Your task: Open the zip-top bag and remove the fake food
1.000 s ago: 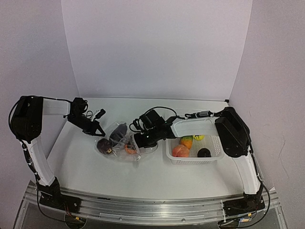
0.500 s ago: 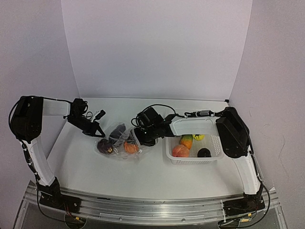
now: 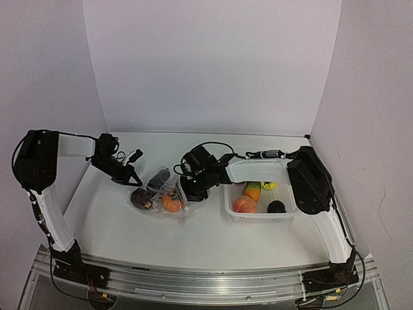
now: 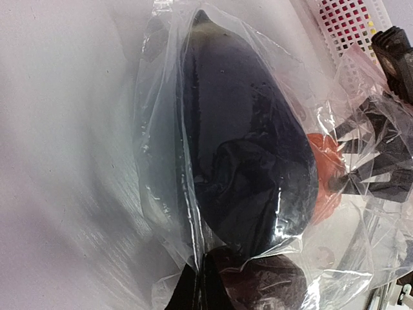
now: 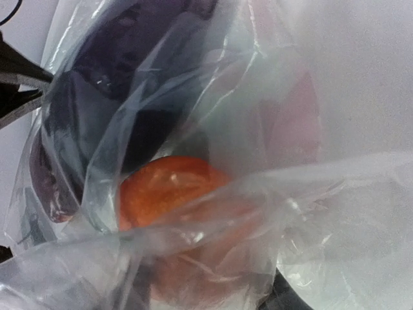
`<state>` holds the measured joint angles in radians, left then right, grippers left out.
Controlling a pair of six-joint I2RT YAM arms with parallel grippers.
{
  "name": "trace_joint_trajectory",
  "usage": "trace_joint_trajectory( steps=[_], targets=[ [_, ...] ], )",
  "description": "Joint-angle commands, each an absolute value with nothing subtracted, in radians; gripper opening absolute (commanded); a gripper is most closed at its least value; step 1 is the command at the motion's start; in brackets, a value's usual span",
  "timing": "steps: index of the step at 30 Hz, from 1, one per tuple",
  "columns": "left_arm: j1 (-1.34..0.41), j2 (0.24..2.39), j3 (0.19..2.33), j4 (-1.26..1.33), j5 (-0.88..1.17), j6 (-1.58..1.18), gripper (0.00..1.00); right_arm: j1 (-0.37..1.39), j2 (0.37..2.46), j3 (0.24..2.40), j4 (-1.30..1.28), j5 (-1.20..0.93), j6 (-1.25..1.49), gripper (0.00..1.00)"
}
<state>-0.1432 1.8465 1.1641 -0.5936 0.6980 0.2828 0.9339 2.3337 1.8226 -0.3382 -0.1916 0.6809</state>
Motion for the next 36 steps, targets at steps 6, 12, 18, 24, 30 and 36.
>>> trace_joint_trajectory(
  steps=[6,12,18,24,30,36],
  targets=[
    [-0.147,1.808,1.169,-0.582,0.691,0.293,0.00,0.922,2.307,1.837,-0.376,-0.206,0.628,0.28],
    [-0.146,1.810,1.173,-0.582,0.691,0.296,0.00,0.937,2.213,1.754,-0.296,-0.230,0.424,0.43],
    [-0.147,1.812,1.174,-0.580,0.695,0.293,0.00,0.947,2.108,1.541,0.093,-0.173,0.210,0.46],
    [-0.146,1.811,1.182,-0.590,0.698,0.295,0.00,0.954,2.192,1.585,0.200,-0.243,0.112,0.48],
    [-0.147,1.810,1.180,-0.595,0.702,0.296,0.00,0.956,2.265,1.607,0.228,-0.253,0.058,0.49],
    [-0.146,1.815,1.183,-0.594,0.708,0.292,0.00,0.957,2.329,1.639,0.246,-0.297,0.036,0.48]
  ],
)
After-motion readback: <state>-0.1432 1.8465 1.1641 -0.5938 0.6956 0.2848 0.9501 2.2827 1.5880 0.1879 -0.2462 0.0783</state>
